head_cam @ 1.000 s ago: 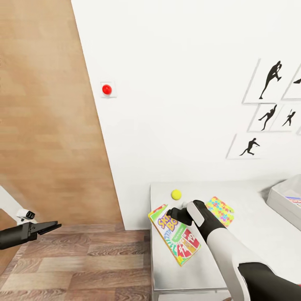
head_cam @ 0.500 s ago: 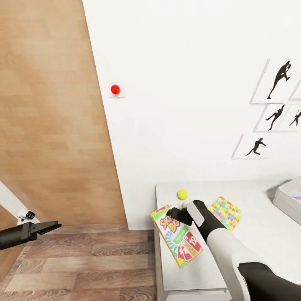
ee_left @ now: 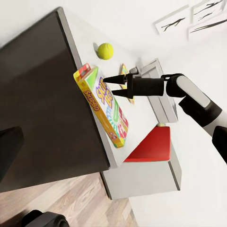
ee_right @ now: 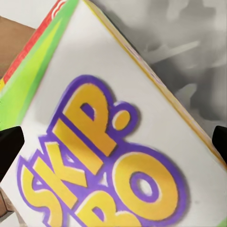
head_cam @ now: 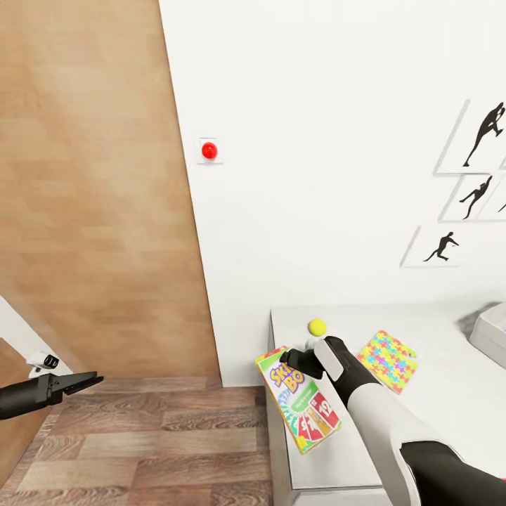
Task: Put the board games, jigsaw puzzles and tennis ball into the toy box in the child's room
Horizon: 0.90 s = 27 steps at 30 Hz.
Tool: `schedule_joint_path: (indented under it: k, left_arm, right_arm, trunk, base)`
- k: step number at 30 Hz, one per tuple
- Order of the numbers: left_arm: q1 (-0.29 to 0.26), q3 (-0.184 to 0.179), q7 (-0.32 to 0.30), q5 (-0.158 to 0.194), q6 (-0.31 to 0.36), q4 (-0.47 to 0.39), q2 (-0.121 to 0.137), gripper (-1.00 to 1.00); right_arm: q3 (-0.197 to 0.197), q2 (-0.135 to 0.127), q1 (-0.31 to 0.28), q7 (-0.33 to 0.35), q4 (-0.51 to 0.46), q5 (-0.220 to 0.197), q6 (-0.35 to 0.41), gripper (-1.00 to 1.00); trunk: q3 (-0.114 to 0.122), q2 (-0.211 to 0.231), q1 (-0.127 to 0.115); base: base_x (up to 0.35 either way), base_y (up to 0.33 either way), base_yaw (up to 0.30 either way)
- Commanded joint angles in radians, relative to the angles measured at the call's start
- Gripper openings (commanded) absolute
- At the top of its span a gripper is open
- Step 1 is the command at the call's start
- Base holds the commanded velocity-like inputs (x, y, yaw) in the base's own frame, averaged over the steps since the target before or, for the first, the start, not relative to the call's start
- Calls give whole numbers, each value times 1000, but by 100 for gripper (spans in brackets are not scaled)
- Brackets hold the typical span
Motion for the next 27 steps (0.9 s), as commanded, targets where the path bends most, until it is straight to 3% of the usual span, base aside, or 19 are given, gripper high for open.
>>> schedule_joint_path:
  k: [1, 11, 15, 20, 23, 27]
  left_arm:
    - [-1, 0, -4, 0, 11, 0, 1, 100]
    - [-1, 0, -4, 0, 11, 0, 0, 100]
    - [-1, 0, -4, 0, 10, 0, 0, 100]
    - [-1, 0, -4, -1, 8, 0, 0, 100]
    - [-1, 0, -4, -1, 8, 0, 0, 100]
    - [-1, 0, -4, -1, 8, 0, -1, 100]
  right_arm:
    - [2, 0, -1, -9, -1, -11, 2, 100]
    - [-4, -6, 9, -2, -16, -12, 2, 100]
    - [-7, -7, 13, 44, -57, -12, 2, 100]
    - [-6, -28, 17, 73, -243, -20, 35, 100]
    - [-12, -44, 71, 77, -412, -28, 115, 100]
    - [-57, -53, 187, 98, -664, -54, 209, 100]
  trunk:
    - [-2, -2, 1]
    - [-2, -2, 1]
    - [-1, -2, 1]
    - [5, -2, 1]
    - [9, -2, 1]
    - [14, -2, 1]
  base:
    - [0, 11, 0]
    - [0, 2, 0]
    - [0, 0, -48]
    - [0, 0, -161]
    - [0, 0, -182]
    - [0, 0, -184]
